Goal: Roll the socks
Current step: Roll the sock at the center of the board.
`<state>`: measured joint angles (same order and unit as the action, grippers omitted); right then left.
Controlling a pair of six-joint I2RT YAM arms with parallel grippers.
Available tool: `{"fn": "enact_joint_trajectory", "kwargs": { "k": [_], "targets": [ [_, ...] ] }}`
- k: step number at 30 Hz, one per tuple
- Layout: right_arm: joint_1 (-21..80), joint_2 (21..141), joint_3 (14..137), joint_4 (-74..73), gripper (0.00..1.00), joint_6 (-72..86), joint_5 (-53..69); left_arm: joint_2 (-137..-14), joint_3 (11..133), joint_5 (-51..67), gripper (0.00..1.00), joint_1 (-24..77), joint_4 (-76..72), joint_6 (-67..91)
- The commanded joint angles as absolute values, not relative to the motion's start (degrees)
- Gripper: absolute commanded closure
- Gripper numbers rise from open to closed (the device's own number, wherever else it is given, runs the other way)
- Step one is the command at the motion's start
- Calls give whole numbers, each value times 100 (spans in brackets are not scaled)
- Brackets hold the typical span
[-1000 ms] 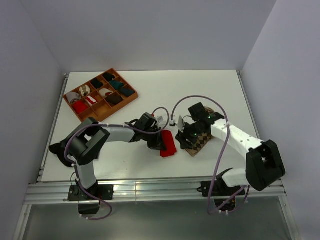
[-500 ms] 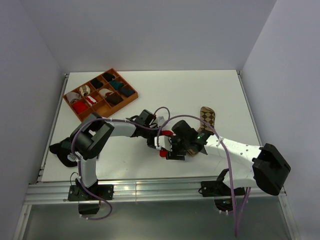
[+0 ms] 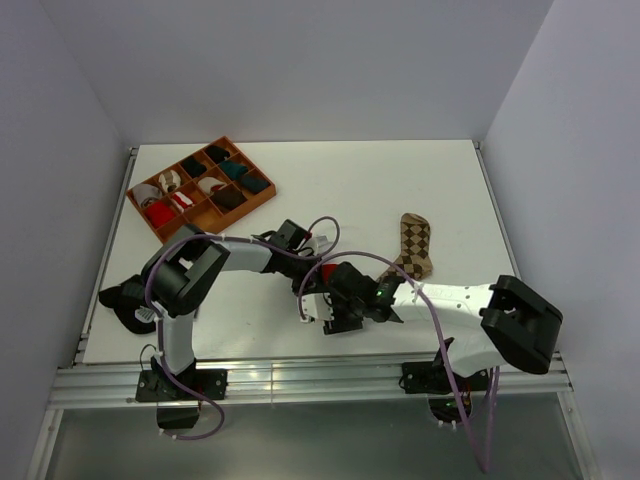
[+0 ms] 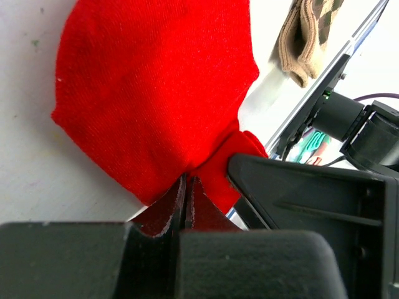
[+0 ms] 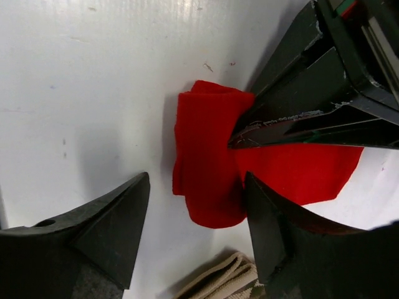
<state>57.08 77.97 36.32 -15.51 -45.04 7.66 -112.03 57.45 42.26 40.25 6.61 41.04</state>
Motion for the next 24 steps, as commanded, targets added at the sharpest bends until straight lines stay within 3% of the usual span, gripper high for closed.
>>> {"fn": "enact_joint_trajectory", "kwargs": {
  "k": [1,6,8,9,12,15,24],
  "targets": [
    [5792,7918,3621,-1195,32,-4562,440,-11646,5396,3261,100,4025,1608,3568],
    [5783,8007,3568,-1081,40,-4439,422,-11602,5221,3471,99,3999,1311,3708],
    [5783,8068,3568,-1072,46,-4360,465,-11584,5090,3559,99,3999,1170,3796],
    [5748,8077,3577,-1081,54,-4333,501,-11567,5037,3612,98,3999,1030,3884],
    [5626,8086,3630,-1204,67,-4272,790,-11479,4782,3770,96,3999,704,4191],
    [5397,8104,3753,-1467,73,-4228,1220,-11347,4545,3832,96,3999,300,4594],
    [4184,8787,4719,-3136,77,-4473,3135,-10635,3429,3367,94,4034,-1572,6510]
  ]
}}
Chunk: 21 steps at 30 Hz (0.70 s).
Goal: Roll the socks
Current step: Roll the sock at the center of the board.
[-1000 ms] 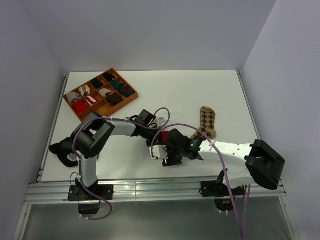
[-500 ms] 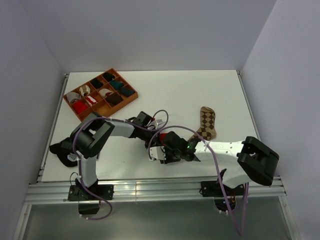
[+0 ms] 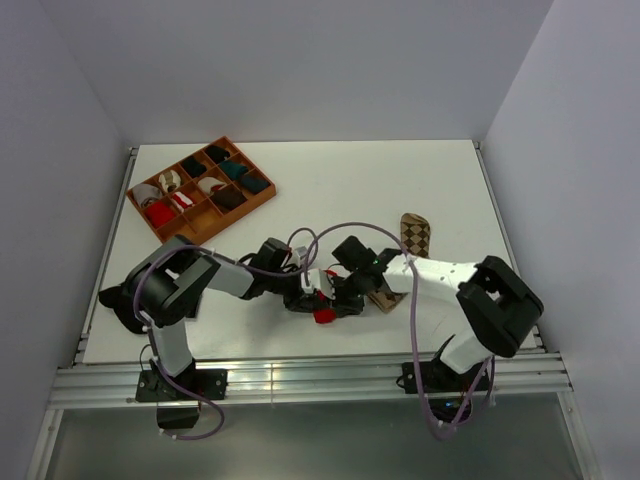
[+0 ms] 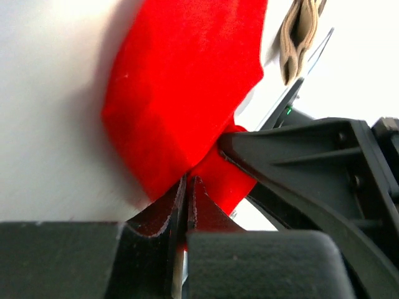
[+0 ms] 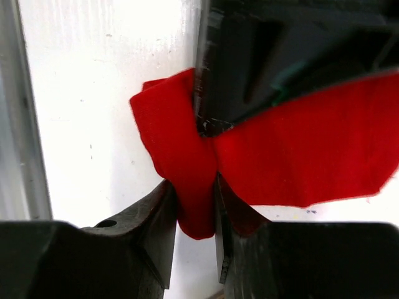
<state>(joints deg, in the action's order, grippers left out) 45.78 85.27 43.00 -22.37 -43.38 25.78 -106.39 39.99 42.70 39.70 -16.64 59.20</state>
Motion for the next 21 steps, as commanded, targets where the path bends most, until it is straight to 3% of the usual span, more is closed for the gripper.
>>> {"fn": "enact_joint_trajectory", "kwargs": {
  "k": [1,10,21],
  "targets": [
    [4114,8902,4911,-3407,77,-4535,3242,-10530,3358,3305,94,4052,-1704,6634],
    [3657,10185,6132,-5024,78,-4772,3911,-9836,2910,1864,93,4447,-1942,7145],
    [3358,11557,7593,-6442,78,-4948,4210,-9457,2127,801,97,4921,-2717,7585]
  ]
}}
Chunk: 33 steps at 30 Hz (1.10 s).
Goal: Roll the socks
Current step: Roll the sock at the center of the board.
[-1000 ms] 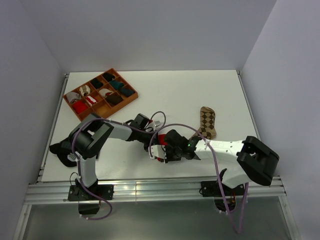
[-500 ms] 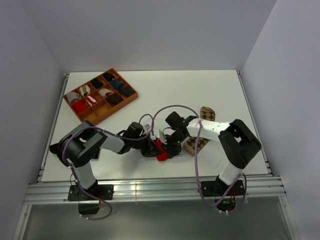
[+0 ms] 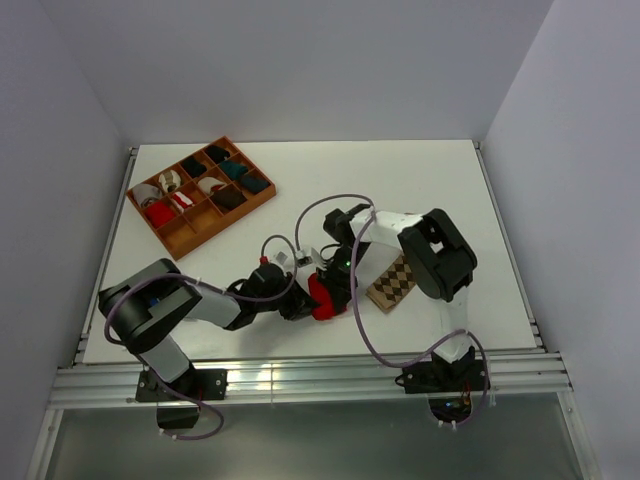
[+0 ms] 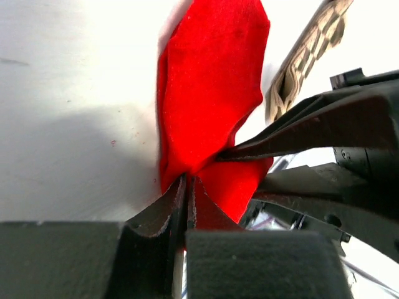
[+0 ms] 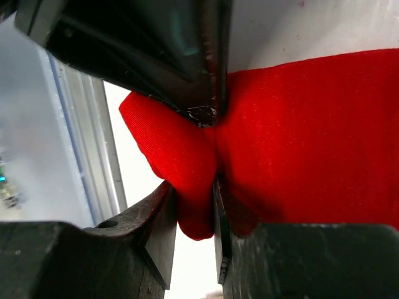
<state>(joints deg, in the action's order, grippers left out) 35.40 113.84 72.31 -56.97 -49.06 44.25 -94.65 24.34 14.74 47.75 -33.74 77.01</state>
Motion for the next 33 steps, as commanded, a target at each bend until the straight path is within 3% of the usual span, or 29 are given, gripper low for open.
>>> {"fn": "enact_joint_trajectory", "kwargs": {
  "k": [1,13,22,27,33],
  "targets": [
    [3366,11627,7776,-6564,78,-4905,4210,-9387,2144,547,98,5026,-2638,7568],
    [3366,12330,8358,-7127,77,-4755,4060,-8087,1828,-1203,85,5713,-1926,7313],
    [3366,12726,8569,-7339,77,-4887,4008,-7348,2135,-2161,62,6293,-1643,6218],
    [3366,12885,8674,-7304,77,-4834,3982,-7435,2531,-2163,47,6512,-2038,4889],
    [3366,12990,8771,-7365,77,-4843,4008,-7760,2645,-1521,46,6539,-2847,3868]
  ]
}}
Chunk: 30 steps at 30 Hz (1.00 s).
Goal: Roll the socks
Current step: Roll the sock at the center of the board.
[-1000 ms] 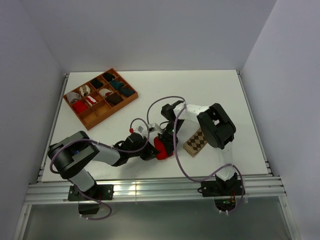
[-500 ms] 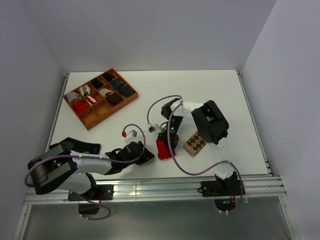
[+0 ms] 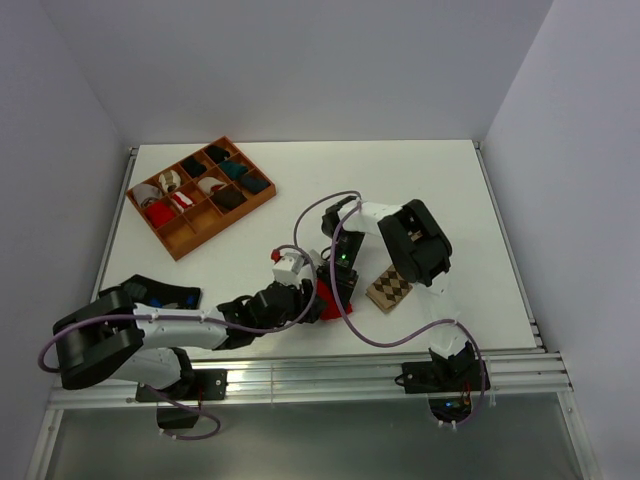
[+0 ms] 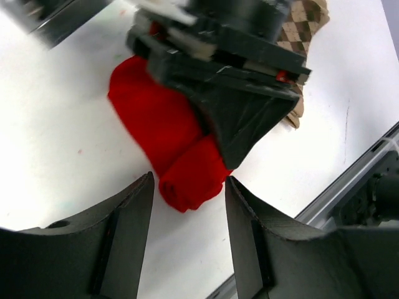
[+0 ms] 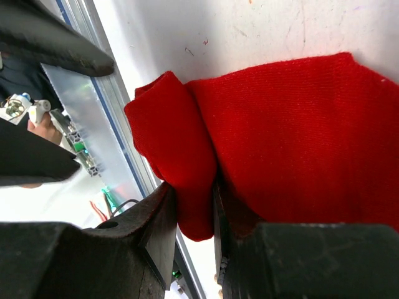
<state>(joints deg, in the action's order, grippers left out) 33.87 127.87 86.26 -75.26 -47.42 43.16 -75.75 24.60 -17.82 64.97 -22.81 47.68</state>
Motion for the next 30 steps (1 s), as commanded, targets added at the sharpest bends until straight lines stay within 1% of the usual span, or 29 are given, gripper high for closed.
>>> {"fn": "enact_joint_trajectory", "kwargs": {
  "k": [1,9,13,22,28,30],
  "targets": [
    [3366,12990,8771,-7374,77,-4843,3999,-7804,2672,-1477,45,6539,-2874,3693],
    [3366,13034,8842,-7409,77,-4852,4017,-8226,2813,-986,45,6495,-3278,3314],
    [3366,13034,8833,-7418,77,-4852,4025,-8437,2778,-591,45,6320,-3585,3357],
    [3366,13008,8815,-7418,77,-4860,4017,-8859,2654,-159,48,5986,-3937,3463],
    [3366,12999,8780,-7357,77,-4825,3999,-9245,2645,413,53,5880,-4245,3568],
    [3366,12990,8763,-7304,77,-4790,3990,-9412,2672,535,59,5871,-4263,3621]
  ]
}}
